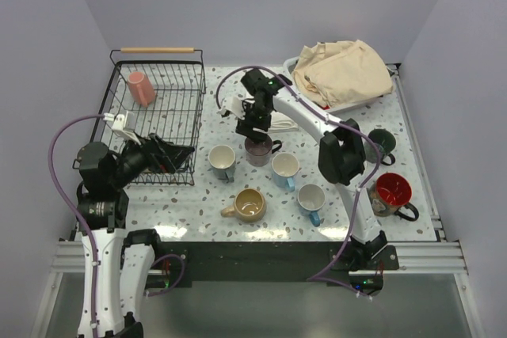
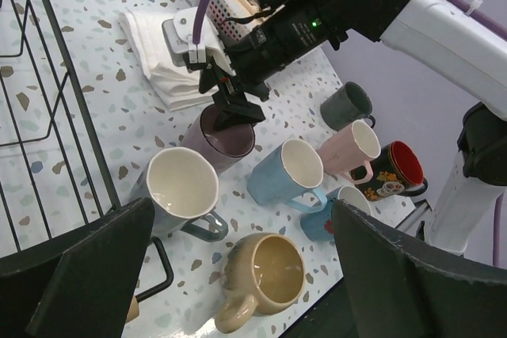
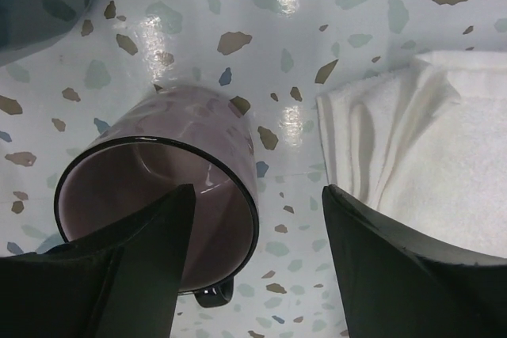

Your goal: Load the cups into the dish rack

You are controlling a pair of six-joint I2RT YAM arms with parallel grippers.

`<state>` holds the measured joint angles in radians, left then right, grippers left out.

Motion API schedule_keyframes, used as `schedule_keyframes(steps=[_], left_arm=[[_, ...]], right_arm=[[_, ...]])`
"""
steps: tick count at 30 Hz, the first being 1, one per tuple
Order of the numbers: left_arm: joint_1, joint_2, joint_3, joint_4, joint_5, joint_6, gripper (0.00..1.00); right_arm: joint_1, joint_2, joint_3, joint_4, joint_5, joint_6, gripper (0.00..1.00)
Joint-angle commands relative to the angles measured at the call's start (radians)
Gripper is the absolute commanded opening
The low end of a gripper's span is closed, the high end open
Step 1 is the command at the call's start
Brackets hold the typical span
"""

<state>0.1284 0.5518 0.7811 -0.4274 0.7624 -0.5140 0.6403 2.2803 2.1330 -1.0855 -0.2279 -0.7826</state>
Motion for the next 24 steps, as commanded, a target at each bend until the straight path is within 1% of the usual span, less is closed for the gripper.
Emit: schedule_keyframes(steps=[1, 2, 4, 5, 8, 9, 10, 12, 13, 14, 15, 16, 17, 18, 19, 20, 21, 22, 23, 24], left_arm=[[-0.004, 0.002, 0.038, 0.036, 0.037, -0.026, 0.99], [-0.004, 0.003, 0.037, 0.041, 0.041, -0.032, 0.99], [-0.004, 0.008, 0.037, 0.042, 0.046, -0.040, 0.99], [-0.004, 0.008, 0.037, 0.047, 0.051, -0.043, 0.99], [-0.003, 0.019, 0.038, 0.064, 0.067, -0.063, 0.99], [-0.004, 0.026, 0.038, 0.068, 0.071, -0.072, 0.99], [-0.004, 0.030, 0.040, 0.073, 0.078, -0.086, 0.99], [-0.004, 0.040, 0.037, 0.093, 0.095, -0.098, 0.99], [-0.007, 0.043, 0.038, 0.095, 0.098, -0.107, 0.98], [-0.006, 0.046, 0.035, 0.110, 0.109, -0.113, 0.97], [-0.009, 0.054, 0.032, 0.118, 0.113, -0.121, 0.97], [-0.010, 0.057, 0.029, 0.128, 0.120, -0.138, 0.97], [-0.010, 0.060, 0.026, 0.156, 0.135, -0.152, 0.96], [-0.012, 0.069, 0.020, 0.173, 0.144, -0.162, 0.95], [-0.016, 0.076, 0.018, 0.183, 0.149, -0.179, 0.95], [-0.019, 0.083, 0.020, 0.205, 0.152, -0.185, 0.95], [-0.022, 0.086, 0.018, 0.220, 0.153, -0.196, 0.95], [-0.029, 0.092, 0.018, 0.231, 0.153, -0.214, 0.95], [-0.035, 0.097, 0.015, 0.265, 0.150, -0.228, 0.95], [-0.045, 0.100, 0.009, 0.291, 0.146, -0.248, 0.94]], right_arm=[[-0.001, 0.019, 0.034, -0.037, -0.063, -0.121, 0.63], [-0.001, 0.024, 0.041, -0.048, -0.073, -0.144, 0.52], [0.001, 0.036, 0.042, -0.062, -0.088, -0.155, 0.40], [0.002, 0.038, 0.039, -0.062, -0.093, -0.165, 0.28], [0.001, 0.025, 0.010, -0.039, -0.102, -0.162, 0.10], [0.002, 0.018, 0.002, -0.015, -0.111, -0.159, 0.07], [-0.004, -0.005, -0.007, 0.004, -0.116, -0.146, 0.04], [-0.010, -0.030, -0.004, 0.070, -0.122, -0.066, 0.00], [-0.024, -0.039, 0.025, 0.084, -0.131, -0.032, 0.00], [-0.033, -0.054, 0.050, 0.094, -0.155, 0.047, 0.00], [-0.045, -0.061, 0.074, 0.114, -0.171, 0.092, 0.00], [-0.074, -0.070, 0.115, 0.124, -0.191, 0.136, 0.00], [-0.089, -0.099, 0.128, 0.137, -0.212, 0.220, 0.00], [-0.105, -0.119, 0.131, 0.178, -0.259, 0.264, 0.00], [-0.137, -0.139, 0.117, 0.200, -0.281, 0.308, 0.00], [-0.152, -0.192, 0.102, 0.223, -0.307, 0.388, 0.00], [-0.168, -0.218, 0.084, 0.277, -0.341, 0.435, 0.00], [-0.198, -0.252, 0.032, 0.309, -0.365, 0.480, 0.00], [-0.215, -0.283, 0.000, 0.343, -0.387, 0.570, 0.00], [-0.231, -0.354, -0.036, 0.417, -0.405, 0.624, 0.00]])
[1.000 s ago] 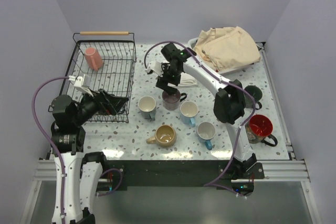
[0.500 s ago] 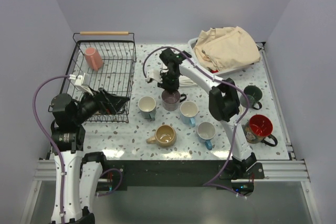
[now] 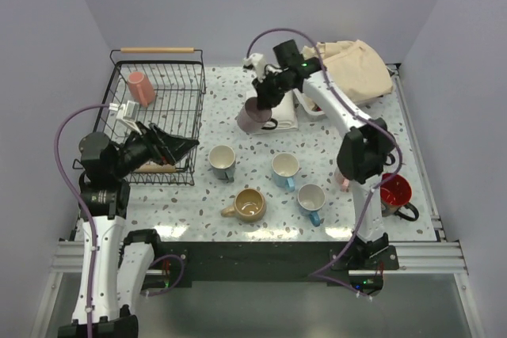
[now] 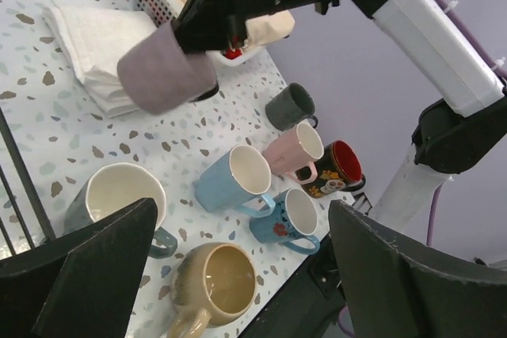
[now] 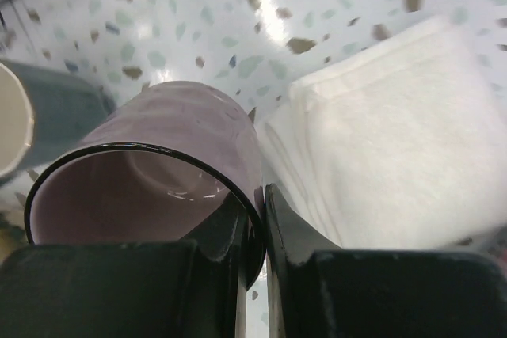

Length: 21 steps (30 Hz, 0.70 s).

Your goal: Load the cups into the dish rack

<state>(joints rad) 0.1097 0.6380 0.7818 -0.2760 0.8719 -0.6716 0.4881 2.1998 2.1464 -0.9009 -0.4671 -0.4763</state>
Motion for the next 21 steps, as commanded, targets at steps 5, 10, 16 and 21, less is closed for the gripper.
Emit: schedule_keyframes(steps=[5, 10, 16, 21], left_arm=[[-0.244, 0.008, -0.033, 0.391, -0.134, -0.241, 0.94], [-0.439, 0.071, -0.032, 0.513, -0.292, -0.315, 0.93], [-0.747, 0.231, -0.013, 0.699, -0.526, -0.368, 0.93], [-0.927, 0.416, 0.095, 0.753, -0.639, -0.346, 0.91]], right_arm=[[-0.193, -0.489, -0.319, 0.495, -0.246, 0.730, 0.00], [-0.264, -0.696, -0.538, 0.698, -0.312, 1.042, 0.00], [-0.272, -0.863, -0.793, 0.979, -0.383, 1.380, 0.00], [-0.272, -0.977, -0.948, 1.226, -0.424, 1.590, 0.00]])
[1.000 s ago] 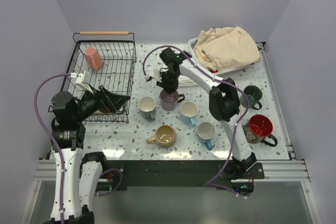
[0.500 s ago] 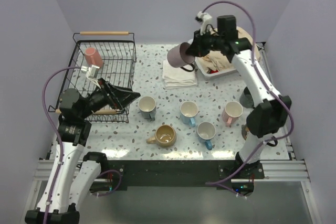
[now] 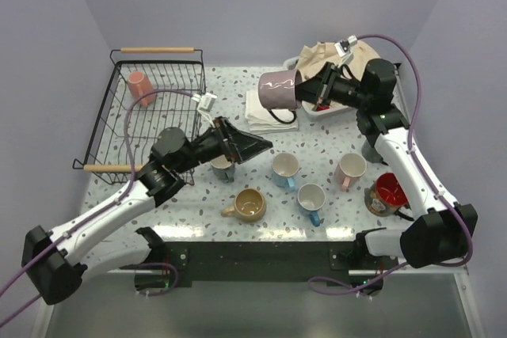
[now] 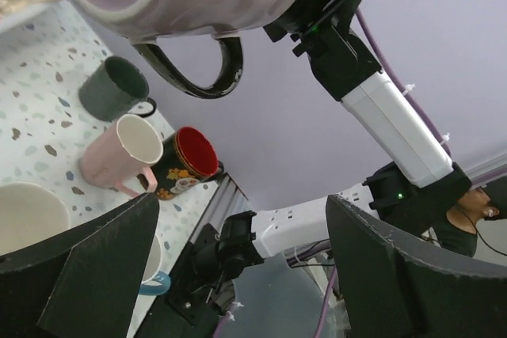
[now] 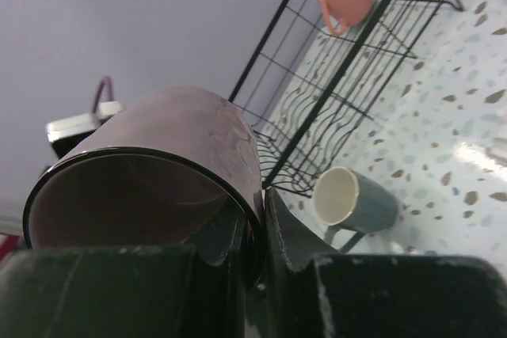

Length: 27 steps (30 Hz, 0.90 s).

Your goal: Load the cups into the dish rack

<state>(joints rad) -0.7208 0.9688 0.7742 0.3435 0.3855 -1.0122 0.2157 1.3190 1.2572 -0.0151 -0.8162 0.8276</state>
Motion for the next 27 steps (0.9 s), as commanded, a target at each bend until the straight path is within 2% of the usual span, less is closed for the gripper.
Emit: schedule_keyframes(steps=[1, 9, 10, 15, 18, 21, 22, 24, 25, 27], left_arm=[[-0.133, 0.105, 0.120, 0.131, -0.187, 0.007, 0.90], [-0.197, 0.248, 0.197, 0.270, -0.235, 0.003, 0.83], [-0.201, 0.255, 0.201, 0.303, -0.237, -0.006, 0.79], [-0.216, 0.277, 0.223, 0.339, -0.281, -0.019, 0.70], [-0.221, 0.278, 0.221, 0.373, -0.293, -0.023, 0.62], [-0.224, 0.284, 0.224, 0.407, -0.286, -0.025, 0.44], [-0.224, 0.286, 0.224, 0.420, -0.281, -0.025, 0.34], [-0.224, 0.288, 0.223, 0.431, -0.270, -0.020, 0.20], [-0.224, 0.286, 0.220, 0.430, -0.270, -0.014, 0.03], [-0.224, 0.275, 0.217, 0.420, -0.274, 0.003, 0.00]], right_arm=[[-0.001, -0.109, -0.073, 0.357, -0.077, 0.318, 0.00], [0.001, -0.211, -0.205, 0.497, -0.081, 0.390, 0.00], [0.001, -0.214, -0.215, 0.513, -0.087, 0.393, 0.00], [0.001, -0.234, -0.297, 0.683, -0.109, 0.424, 0.00], [0.002, -0.239, -0.312, 0.716, -0.112, 0.424, 0.00], [0.002, -0.236, -0.327, 0.730, -0.107, 0.421, 0.00], [0.001, -0.237, -0.331, 0.733, -0.106, 0.426, 0.00], [0.002, -0.237, -0.335, 0.731, -0.106, 0.421, 0.00], [0.002, -0.239, -0.337, 0.728, -0.104, 0.416, 0.00], [0.002, -0.242, -0.338, 0.716, -0.107, 0.404, 0.00]])
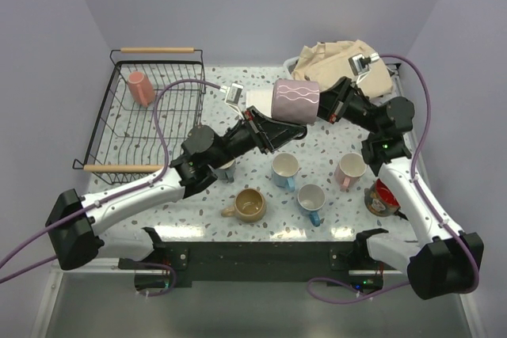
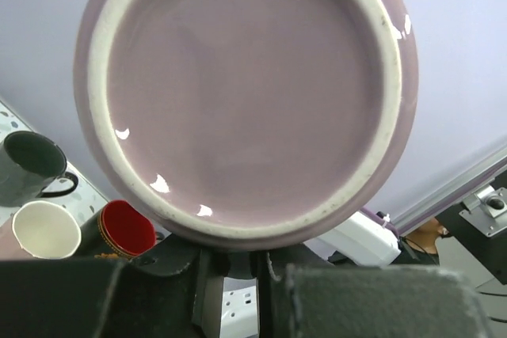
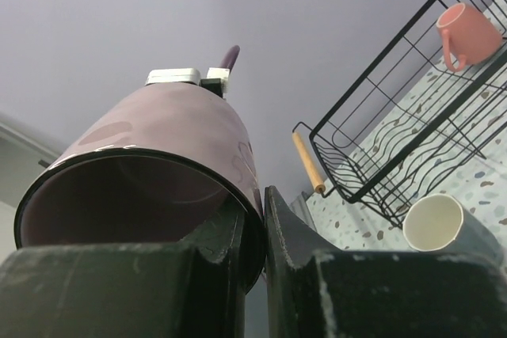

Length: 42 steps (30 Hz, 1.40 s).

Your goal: Load the cups into the dish rack

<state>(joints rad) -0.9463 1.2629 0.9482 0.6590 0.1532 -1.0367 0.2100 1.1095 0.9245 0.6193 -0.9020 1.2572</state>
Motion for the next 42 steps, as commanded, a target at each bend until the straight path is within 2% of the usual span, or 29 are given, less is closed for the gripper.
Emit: schedule_keyframes(steps=[1, 2, 3, 4, 5, 6, 9, 10, 14, 17, 18, 19, 21, 24, 28, 30, 31, 32, 35, 37, 42], left_arm=[[0.001, -0.023, 0.038, 0.093, -0.047, 0.033, 0.00], [0.001, -0.040, 0.035, 0.085, -0.052, 0.043, 0.00], [0.001, -0.049, 0.035, 0.071, -0.060, 0.067, 0.00], [0.001, -0.062, 0.034, 0.032, -0.078, 0.079, 0.00], [0.001, -0.091, 0.031, 0.007, -0.090, 0.092, 0.00], [0.003, -0.111, 0.026, -0.018, -0.104, 0.116, 0.00], [0.015, -0.200, -0.005, -0.122, -0.150, 0.154, 0.00], [0.021, -0.248, -0.025, -0.177, -0.194, 0.162, 0.00], [0.067, -0.381, -0.074, -0.340, -0.260, 0.199, 0.00], [0.121, -0.480, -0.085, -0.517, -0.332, 0.233, 0.00], [0.160, -0.499, -0.075, -0.620, -0.351, 0.256, 0.00], [0.184, -0.519, -0.042, -0.663, -0.377, 0.274, 0.00], [0.240, -0.517, 0.006, -0.815, -0.412, 0.344, 0.00], [0.287, -0.461, 0.112, -0.936, -0.452, 0.430, 0.00], [0.377, -0.328, 0.219, -1.009, -0.466, 0.516, 0.00], [0.510, -0.287, 0.236, -1.007, -0.413, 0.541, 0.00], [0.564, -0.245, 0.250, -1.004, -0.329, 0.543, 0.00], [0.668, -0.222, 0.257, -1.001, -0.284, 0.546, 0.00], [0.809, -0.111, 0.291, -0.992, -0.167, 0.569, 0.00], [0.846, -0.021, 0.330, -1.004, -0.133, 0.601, 0.00], [0.908, 0.143, 0.383, -1.003, -0.150, 0.665, 0.00]], right_arm=[[0.006, -0.034, -0.009, 0.076, -0.026, -0.042, 0.00], [0.006, -0.036, -0.009, 0.068, -0.028, -0.053, 0.00], [0.008, -0.042, -0.010, 0.034, -0.029, -0.070, 0.04], [0.006, -0.045, -0.007, 0.014, -0.035, -0.115, 0.13], [0.006, -0.048, -0.003, -0.009, -0.038, -0.142, 0.29], [0.003, -0.053, 0.011, -0.074, -0.040, -0.171, 0.57], [-0.006, -0.069, 0.042, -0.166, -0.052, -0.286, 0.75], [-0.012, -0.069, 0.049, -0.176, -0.060, -0.320, 0.77], [-0.061, -0.074, 0.106, -0.289, -0.100, -0.450, 0.82], [-0.090, -0.080, 0.146, -0.574, -0.092, -0.695, 0.83], [-0.092, -0.082, 0.140, -0.616, -0.086, -0.826, 0.83], [-0.093, -0.082, 0.128, -0.666, -0.081, -0.882, 0.84], [-0.101, -0.089, 0.070, -0.742, -0.054, -1.019, 0.84], [-0.127, -0.083, -0.012, -0.773, -0.031, -1.116, 0.84], [-0.190, -0.083, -0.036, -0.771, -0.078, -1.111, 0.84], [-0.199, -0.108, -0.052, -0.751, -0.078, -1.102, 0.85], [-0.204, -0.117, -0.055, -0.753, -0.068, -1.104, 0.85], [-0.205, -0.126, -0.059, -0.750, -0.061, -1.107, 0.85], [-0.207, -0.143, -0.059, -0.754, -0.051, -1.115, 0.86], [-0.207, -0.143, -0.056, -0.763, -0.048, -1.125, 0.86], [-0.207, -0.131, -0.050, -0.780, -0.031, -1.142, 0.86]])
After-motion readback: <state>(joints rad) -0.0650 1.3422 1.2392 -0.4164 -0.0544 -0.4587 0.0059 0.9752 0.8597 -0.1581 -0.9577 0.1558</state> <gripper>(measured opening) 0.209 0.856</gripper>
